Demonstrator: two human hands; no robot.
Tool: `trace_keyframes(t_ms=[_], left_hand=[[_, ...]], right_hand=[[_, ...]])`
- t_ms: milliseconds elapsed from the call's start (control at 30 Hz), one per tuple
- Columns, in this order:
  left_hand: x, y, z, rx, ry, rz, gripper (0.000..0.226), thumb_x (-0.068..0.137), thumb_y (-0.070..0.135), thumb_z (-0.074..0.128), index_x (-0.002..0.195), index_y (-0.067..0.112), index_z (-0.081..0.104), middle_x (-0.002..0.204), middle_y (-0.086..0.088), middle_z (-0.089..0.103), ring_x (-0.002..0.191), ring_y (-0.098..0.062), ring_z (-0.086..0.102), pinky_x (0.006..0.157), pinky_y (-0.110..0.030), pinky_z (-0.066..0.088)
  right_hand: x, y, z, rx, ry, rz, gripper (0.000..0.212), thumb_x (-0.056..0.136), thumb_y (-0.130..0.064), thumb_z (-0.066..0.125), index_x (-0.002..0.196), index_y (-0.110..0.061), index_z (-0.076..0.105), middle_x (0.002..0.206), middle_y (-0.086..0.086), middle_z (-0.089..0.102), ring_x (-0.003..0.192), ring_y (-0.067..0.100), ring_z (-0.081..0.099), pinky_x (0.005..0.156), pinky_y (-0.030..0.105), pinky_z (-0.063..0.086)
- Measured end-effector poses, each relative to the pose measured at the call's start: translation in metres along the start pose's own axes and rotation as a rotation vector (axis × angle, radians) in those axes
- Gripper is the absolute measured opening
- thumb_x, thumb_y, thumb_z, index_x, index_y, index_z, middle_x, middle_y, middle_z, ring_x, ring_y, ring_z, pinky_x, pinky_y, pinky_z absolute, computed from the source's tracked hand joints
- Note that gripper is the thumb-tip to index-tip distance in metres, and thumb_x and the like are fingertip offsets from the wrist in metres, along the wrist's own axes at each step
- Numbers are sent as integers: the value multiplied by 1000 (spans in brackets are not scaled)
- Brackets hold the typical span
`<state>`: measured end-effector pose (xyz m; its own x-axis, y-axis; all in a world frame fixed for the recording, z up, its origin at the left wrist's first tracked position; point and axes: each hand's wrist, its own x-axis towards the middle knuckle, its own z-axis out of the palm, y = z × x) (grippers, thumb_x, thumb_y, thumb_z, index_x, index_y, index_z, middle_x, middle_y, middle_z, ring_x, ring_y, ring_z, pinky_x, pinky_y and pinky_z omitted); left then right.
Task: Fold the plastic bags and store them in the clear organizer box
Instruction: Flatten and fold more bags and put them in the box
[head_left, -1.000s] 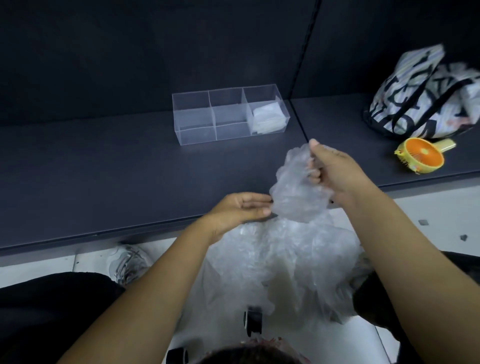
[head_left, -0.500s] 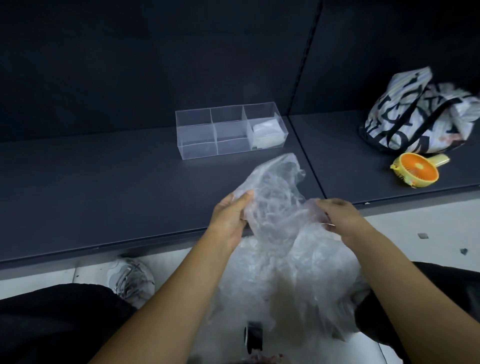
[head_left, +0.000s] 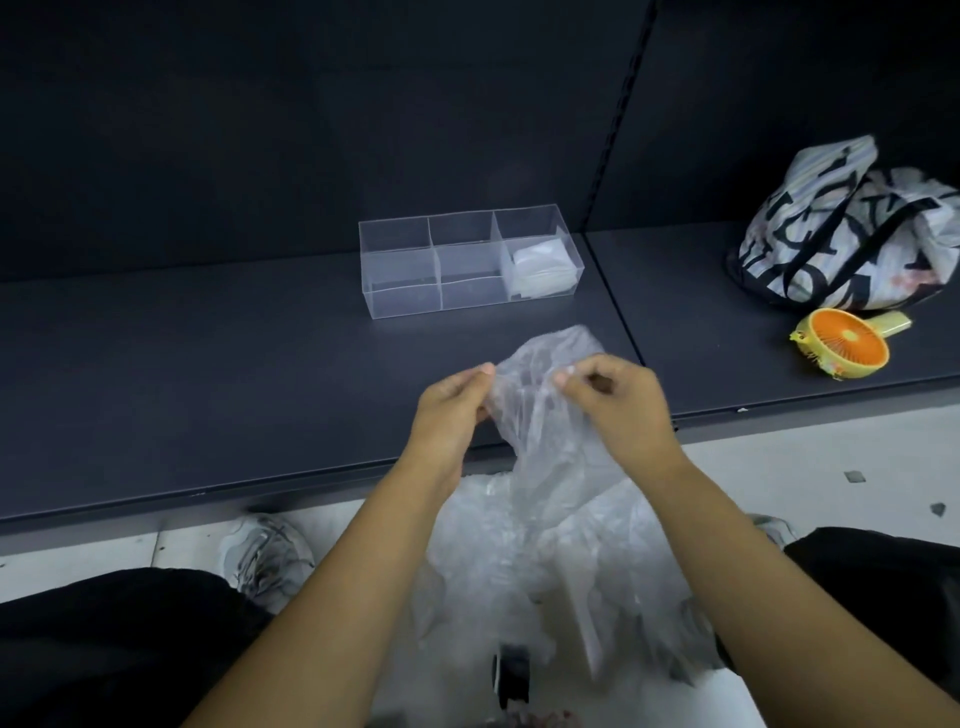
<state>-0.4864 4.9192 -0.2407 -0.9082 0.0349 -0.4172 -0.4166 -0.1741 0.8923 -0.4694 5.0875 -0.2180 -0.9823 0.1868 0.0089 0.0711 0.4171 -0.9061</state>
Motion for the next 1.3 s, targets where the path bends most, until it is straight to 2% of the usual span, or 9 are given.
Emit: trace_keyframes(t_ms=[100, 267, 433, 567, 700, 800, 967, 1133, 1300], left_hand=[[7, 1, -17, 79, 61, 39, 30, 84, 16, 72, 114, 14, 69, 110, -6, 70, 105, -19, 65, 96, -31, 50], [13, 9, -34, 243, 107, 165, 17, 77, 14, 78, 90, 25, 74, 81, 10, 74, 74, -2, 67, 66, -9, 49], [14, 12, -42, 289, 119, 175, 16, 75, 31, 79, 72, 18, 70, 73, 5, 65, 65, -5, 57, 61, -13, 47], [12, 10, -39, 198, 95, 181, 14, 82, 31, 74, 76, 20, 68, 74, 2, 63, 69, -13, 53, 56, -15, 45], [10, 11, -39, 148, 90, 160, 14, 85, 36, 69, 77, 25, 66, 81, 0, 68, 78, -22, 61, 72, -34, 48], [8, 10, -43, 76, 112, 115, 9, 86, 33, 69, 82, 25, 67, 91, -7, 73, 93, -31, 68, 84, -44, 54], [15, 12, -52, 581, 298, 229, 35, 83, 32, 72, 112, 20, 59, 111, 3, 59, 105, -16, 58, 85, -25, 45], [9, 40, -11, 620, -202, 377, 64, 70, 63, 66, 125, 31, 59, 118, 24, 59, 109, 13, 51, 83, 1, 35], [19, 34, -7, 573, -163, 398, 7, 85, 27, 71, 90, 24, 74, 76, 16, 70, 65, 6, 61, 66, -10, 47]], right_hand=[[3, 8, -17, 179, 62, 129, 25, 87, -24, 69, 68, -9, 66, 68, -2, 64, 65, 7, 57, 66, 18, 49], [12, 18, -33, 247, 150, 197, 14, 91, -22, 63, 82, -26, 73, 84, -14, 73, 78, -3, 65, 69, 9, 48], [16, 16, -34, 260, 148, 242, 24, 97, -21, 51, 84, -22, 71, 82, -6, 72, 85, 15, 64, 82, 32, 51], [15, 9, -27, 291, -31, 428, 53, 83, -71, 42, 106, -31, 69, 107, -10, 70, 104, 13, 61, 92, 35, 43], [9, 13, -24, 242, -90, 293, 27, 86, -26, 70, 85, 0, 65, 84, 8, 70, 75, 15, 67, 77, 35, 55], [11, 17, -28, 285, -15, 264, 22, 89, -15, 66, 71, -5, 58, 67, 2, 65, 62, 9, 61, 69, 22, 49], [11, 5, -23, 316, -48, 178, 17, 91, -17, 64, 78, -10, 56, 66, 12, 53, 59, 23, 46, 58, 27, 43], [10, -15, -5, 338, -212, 94, 16, 91, -14, 63, 91, 2, 61, 85, 23, 63, 77, 29, 57, 78, 39, 49], [17, -18, -3, 258, -229, 112, 25, 93, -28, 62, 90, -3, 63, 76, 17, 64, 65, 25, 56, 65, 35, 50]])
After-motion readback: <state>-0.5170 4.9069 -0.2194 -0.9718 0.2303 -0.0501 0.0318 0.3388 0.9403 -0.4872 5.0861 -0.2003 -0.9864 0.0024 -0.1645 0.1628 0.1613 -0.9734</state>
